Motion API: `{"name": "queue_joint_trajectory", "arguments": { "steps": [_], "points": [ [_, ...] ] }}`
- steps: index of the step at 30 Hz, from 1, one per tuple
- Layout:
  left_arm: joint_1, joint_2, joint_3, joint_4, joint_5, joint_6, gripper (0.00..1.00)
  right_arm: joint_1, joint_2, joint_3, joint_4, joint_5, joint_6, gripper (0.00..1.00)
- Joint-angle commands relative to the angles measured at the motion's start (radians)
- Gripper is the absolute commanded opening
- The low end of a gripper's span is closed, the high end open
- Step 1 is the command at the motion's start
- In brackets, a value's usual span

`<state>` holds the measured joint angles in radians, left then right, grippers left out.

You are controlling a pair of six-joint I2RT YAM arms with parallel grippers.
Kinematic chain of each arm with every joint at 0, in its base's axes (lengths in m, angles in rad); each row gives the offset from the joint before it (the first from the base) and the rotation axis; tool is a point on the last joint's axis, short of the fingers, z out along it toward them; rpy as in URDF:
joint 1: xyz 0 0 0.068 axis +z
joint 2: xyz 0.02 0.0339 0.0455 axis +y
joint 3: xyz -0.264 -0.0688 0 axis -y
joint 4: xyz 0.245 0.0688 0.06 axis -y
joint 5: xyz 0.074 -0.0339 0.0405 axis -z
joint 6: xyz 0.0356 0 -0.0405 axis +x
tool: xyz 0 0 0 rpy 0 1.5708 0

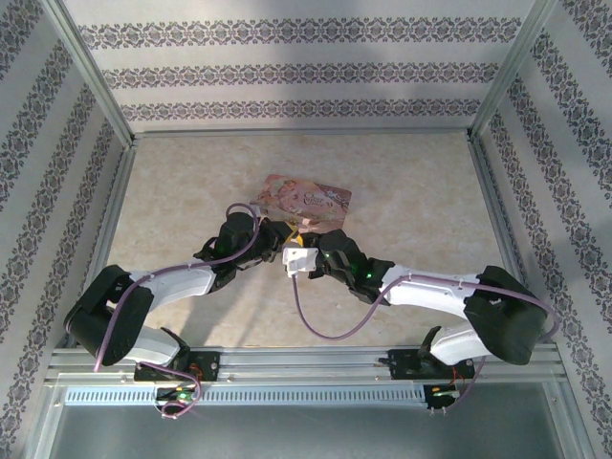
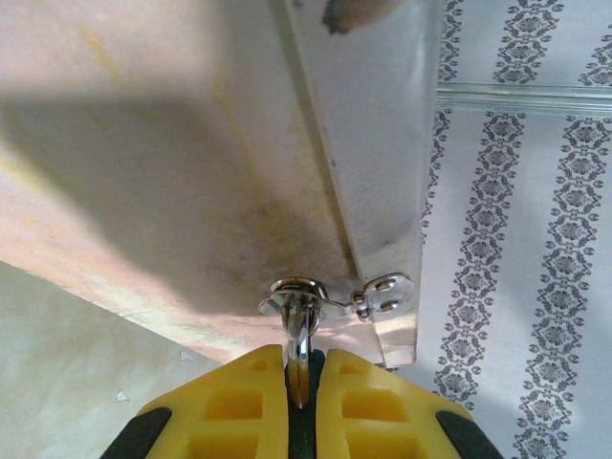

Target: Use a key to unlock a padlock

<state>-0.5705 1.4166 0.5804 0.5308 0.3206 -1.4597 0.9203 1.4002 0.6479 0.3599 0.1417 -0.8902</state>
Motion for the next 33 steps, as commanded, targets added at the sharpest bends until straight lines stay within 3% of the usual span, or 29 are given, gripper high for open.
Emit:
{"name": "queue_joint_trajectory", "arguments": {
  "steps": [1, 14, 22, 33],
  "points": [
    [-0.02, -0.01, 0.026, 0.06, 0.012, -0.019, 0.0, -0.001, 0.013, 0.024, 0.037, 0.022, 0.004, 0.24],
    [-0.022, -0.008, 0.024, 0.071, 0.016, -0.028, 0.0, -0.006, 0.045, 0.017, 0.077, 0.056, 0.021, 0.14],
    [-0.022, -0.007, 0.021, 0.077, 0.016, -0.033, 0.0, -0.009, 0.052, -0.003, 0.111, 0.077, 0.05, 0.02],
    [-0.023, -0.003, 0.021, 0.083, 0.017, -0.034, 0.0, -0.014, 0.052, -0.023, 0.18, 0.107, 0.263, 0.0]
  ]
}}
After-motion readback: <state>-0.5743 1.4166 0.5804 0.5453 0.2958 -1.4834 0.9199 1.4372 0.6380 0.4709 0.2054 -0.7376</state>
